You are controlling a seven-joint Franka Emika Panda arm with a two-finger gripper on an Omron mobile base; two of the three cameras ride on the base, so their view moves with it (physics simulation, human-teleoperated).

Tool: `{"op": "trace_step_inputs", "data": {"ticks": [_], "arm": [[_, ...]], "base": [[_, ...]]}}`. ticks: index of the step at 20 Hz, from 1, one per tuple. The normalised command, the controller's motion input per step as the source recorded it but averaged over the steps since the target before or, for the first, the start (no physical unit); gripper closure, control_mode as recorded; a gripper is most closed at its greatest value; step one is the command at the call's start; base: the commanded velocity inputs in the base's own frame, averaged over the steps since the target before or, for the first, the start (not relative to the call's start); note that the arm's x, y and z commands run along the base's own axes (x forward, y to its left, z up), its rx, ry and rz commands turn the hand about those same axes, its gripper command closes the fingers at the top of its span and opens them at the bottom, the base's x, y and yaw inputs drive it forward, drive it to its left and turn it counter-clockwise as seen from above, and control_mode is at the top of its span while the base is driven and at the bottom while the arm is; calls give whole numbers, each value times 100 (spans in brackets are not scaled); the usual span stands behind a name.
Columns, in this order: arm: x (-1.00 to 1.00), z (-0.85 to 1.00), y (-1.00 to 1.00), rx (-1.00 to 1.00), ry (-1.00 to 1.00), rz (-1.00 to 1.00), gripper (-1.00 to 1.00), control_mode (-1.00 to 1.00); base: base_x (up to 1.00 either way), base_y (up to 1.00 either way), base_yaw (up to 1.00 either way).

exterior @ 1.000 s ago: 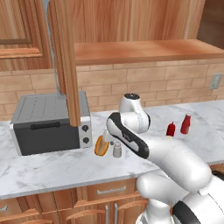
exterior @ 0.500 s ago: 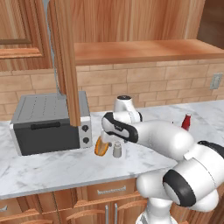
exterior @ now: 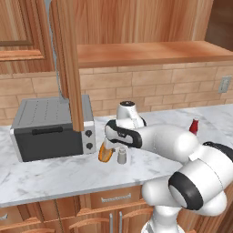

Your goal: There are various items on the counter. Only move the condiments/shakers into the cabinet.

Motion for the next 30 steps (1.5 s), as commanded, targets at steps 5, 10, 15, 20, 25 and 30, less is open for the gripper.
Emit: {"op": "trace_step_inputs", "data": {"ticks": [5,10,15,20,25,30], "arm": [[1,-16,-3,-4,-3,0,-100,-100],[0,-11,-5,0,-1,0,-100,-100],[0,-8,-7,0,-1,0,-100,-100],[0,-12,0,0,-3,0,-100,-100],[0,-8,0,0,-5,0,-100,-100],[0,-4,0,0,-6,0,-100,-100]], "base": [[0,0,0],[0,0,0],[0,0,0],[0,0,0],[0,0,0],[0,0,0]]}}
